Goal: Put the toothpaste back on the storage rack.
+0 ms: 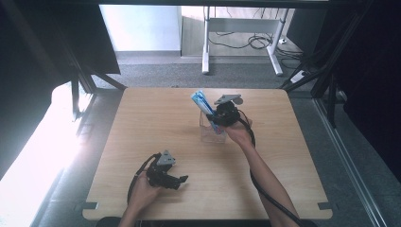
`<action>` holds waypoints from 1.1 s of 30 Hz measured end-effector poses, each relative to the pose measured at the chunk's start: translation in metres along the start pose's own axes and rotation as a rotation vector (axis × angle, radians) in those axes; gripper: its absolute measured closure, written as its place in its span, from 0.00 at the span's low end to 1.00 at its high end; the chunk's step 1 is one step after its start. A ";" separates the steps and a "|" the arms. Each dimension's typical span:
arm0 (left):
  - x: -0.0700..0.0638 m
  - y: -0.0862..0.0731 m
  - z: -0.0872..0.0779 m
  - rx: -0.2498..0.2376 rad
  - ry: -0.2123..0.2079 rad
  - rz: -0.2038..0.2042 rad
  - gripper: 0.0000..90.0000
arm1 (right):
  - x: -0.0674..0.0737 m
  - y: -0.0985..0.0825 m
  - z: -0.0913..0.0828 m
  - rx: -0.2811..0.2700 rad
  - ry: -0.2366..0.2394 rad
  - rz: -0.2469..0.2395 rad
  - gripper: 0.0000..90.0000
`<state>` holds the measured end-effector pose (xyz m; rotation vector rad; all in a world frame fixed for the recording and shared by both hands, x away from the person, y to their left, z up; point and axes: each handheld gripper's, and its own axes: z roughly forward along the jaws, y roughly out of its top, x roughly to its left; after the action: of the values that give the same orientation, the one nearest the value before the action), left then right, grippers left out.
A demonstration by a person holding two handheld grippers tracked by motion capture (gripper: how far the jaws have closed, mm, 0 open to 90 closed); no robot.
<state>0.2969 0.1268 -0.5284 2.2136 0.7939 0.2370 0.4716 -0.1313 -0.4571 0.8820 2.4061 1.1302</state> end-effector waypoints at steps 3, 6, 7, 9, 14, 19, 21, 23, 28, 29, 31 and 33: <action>0.000 0.000 0.000 -0.001 0.000 -0.001 0.15 | 0.001 0.000 0.000 0.024 -0.004 -0.006 0.78; 0.000 0.000 0.000 0.003 0.000 0.002 0.15 | 0.002 0.000 0.001 0.057 -0.009 -0.012 0.78; -0.001 0.000 0.001 0.004 0.001 0.003 0.15 | 0.003 0.000 0.001 0.064 -0.010 -0.018 0.78; -0.001 0.000 0.001 0.004 0.001 0.003 0.15 | 0.004 0.000 0.001 0.076 -0.015 -0.022 0.77; -0.001 0.000 0.001 0.009 0.002 0.007 0.15 | 0.007 0.002 0.002 0.113 -0.023 -0.029 0.76; -0.002 0.000 0.002 0.011 0.003 0.010 0.15 | 0.005 0.003 0.002 0.125 -0.017 -0.015 0.74; -0.002 0.000 0.002 0.011 0.003 0.008 0.15 | 0.005 0.003 0.002 0.123 -0.017 -0.018 0.72; -0.001 0.000 0.002 0.012 0.003 0.009 0.15 | 0.004 0.003 0.001 0.118 -0.009 -0.010 0.68; -0.002 0.000 0.003 0.015 0.001 0.009 0.15 | 0.003 0.003 -0.002 0.096 0.015 -0.017 0.56; -0.002 0.000 0.003 0.018 0.002 0.011 0.15 | 0.004 0.003 -0.002 0.094 0.014 -0.019 0.54; -0.002 0.000 0.003 0.018 0.001 0.013 0.15 | 0.004 0.004 -0.004 0.086 0.014 -0.020 0.49; -0.002 0.000 0.003 0.018 0.001 0.012 0.15 | 0.003 0.005 -0.005 0.079 0.028 -0.016 0.44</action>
<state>0.2968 0.1233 -0.5303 2.2359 0.7859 0.2382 0.4690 -0.1298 -0.4503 0.8748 2.4917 1.0548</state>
